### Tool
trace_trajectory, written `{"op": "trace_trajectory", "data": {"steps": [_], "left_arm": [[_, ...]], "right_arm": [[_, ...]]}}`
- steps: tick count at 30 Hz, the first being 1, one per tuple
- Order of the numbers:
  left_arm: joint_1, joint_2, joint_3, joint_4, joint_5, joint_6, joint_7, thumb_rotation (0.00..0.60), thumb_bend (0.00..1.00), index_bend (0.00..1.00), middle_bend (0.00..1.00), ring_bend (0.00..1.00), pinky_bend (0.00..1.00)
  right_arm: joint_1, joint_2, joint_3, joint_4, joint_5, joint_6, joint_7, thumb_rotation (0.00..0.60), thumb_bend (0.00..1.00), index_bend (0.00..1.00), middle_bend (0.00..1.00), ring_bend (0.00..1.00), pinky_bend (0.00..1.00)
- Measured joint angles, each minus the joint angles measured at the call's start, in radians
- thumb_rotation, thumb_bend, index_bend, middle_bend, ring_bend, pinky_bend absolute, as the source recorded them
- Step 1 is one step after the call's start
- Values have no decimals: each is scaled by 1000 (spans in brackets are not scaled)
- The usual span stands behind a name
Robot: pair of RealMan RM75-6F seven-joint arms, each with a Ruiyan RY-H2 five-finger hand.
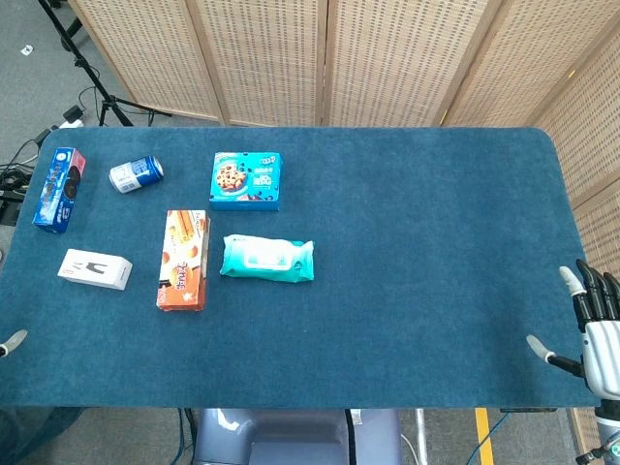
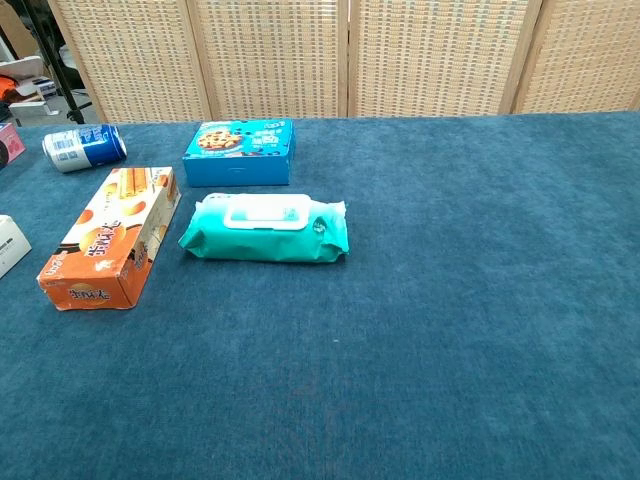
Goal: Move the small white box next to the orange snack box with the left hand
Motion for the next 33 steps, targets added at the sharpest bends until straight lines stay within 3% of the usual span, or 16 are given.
{"op": "trace_trajectory", "data": {"steps": [11,17,25,33], "left_arm": [[-12,-2,-2,6,-4,-25,5,600,0,0,0,0,0],[-85,-25,-14,73,8,-125,-29,600,0,0,0,0,0],[-270,-125,-7,335,78,-365,-97,600,0,1,0,0,0],[-426,-320,39,641,128,-577,-99,600,0,47,0,0,0]], "right_arm": [[-1,2,0,-4,5,-3,0,600,0,0,0,0,0],[2,6,4,-6,15,-13,10,600,0,0,0,0,0],[9,3,11,-6,40,-31,3,600,0,0,0,0,0],[14,0,20,-2,64,-48,1,600,0,0,0,0,0]]}}
